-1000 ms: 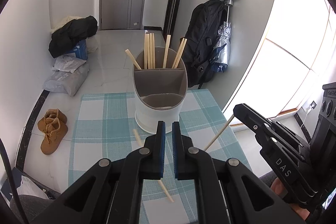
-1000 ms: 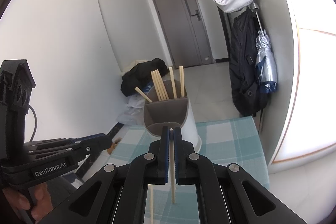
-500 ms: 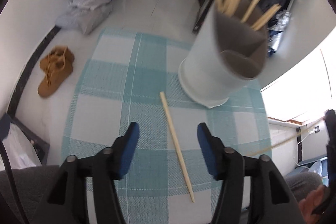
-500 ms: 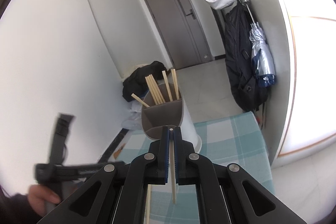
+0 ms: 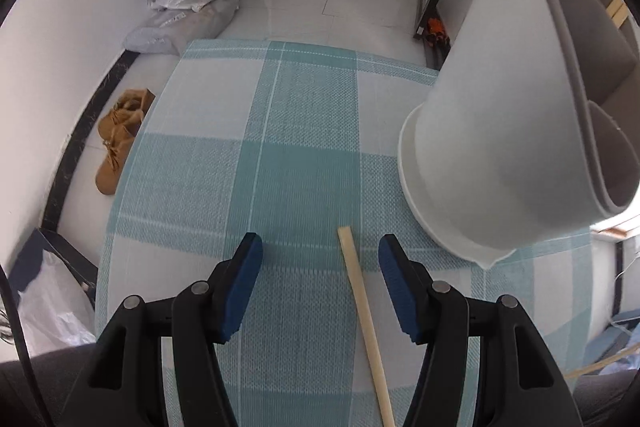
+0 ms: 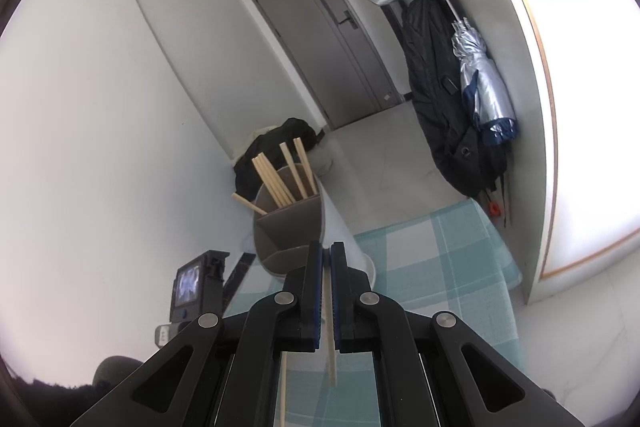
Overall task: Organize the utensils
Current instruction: 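Raise both held chopsticks over the holder and lower them into it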
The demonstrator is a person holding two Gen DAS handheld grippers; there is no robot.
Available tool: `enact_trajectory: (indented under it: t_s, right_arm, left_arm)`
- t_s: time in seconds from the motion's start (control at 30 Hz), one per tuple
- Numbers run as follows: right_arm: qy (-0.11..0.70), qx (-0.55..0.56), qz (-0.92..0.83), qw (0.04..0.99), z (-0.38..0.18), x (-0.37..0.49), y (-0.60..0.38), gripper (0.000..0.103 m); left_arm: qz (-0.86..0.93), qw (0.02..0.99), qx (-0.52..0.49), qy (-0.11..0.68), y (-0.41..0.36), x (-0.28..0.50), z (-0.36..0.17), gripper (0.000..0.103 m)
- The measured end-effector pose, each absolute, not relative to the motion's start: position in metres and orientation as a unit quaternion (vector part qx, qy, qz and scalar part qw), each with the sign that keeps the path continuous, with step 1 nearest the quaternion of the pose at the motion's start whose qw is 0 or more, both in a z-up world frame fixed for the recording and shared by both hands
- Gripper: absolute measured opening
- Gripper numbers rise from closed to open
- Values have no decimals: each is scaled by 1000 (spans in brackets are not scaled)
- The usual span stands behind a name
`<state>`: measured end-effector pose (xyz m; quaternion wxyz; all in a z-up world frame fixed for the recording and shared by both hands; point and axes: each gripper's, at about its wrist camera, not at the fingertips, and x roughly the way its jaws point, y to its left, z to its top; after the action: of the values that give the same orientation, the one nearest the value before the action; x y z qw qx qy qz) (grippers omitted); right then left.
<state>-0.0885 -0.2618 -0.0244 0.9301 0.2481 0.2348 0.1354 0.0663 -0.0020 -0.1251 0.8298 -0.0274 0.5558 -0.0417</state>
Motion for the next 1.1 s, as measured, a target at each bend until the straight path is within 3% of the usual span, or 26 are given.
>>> enact_trajectory:
  t_s: [0.17,0.23,0.3,0.33,0.4,0.63,1.1]
  right_arm:
    - [237,261,131,927,-25,-85,-269,3]
    - [235,265,131,926,-24,-85,-270,3]
    - [232,265,131,927,-22,-85,-271,3]
    - [231,264,132,927,-21,-86,-270,3]
    - [230,260,134,928,-21,-87,-268,3]
    - [231,237,132,934,-20,-93,-256,3]
    - [234,172,143,946,-15,-96,-218,3]
  left_arm:
    - [-15,830,5,557,-11,62,-127,50]
    - [-12,825,3,565,-13,58,-125,35]
    - [-10,817,-4,577,-14,59,-125,4]
    - [-16,811,-16,585,-14,59,-124,2]
    - [-48,804,-74,589,-8,60,-124,2]
    - [-57,827,-107,549,21,47,-102,2]
    - [-176,930,-106,306,16,-47,35,2]
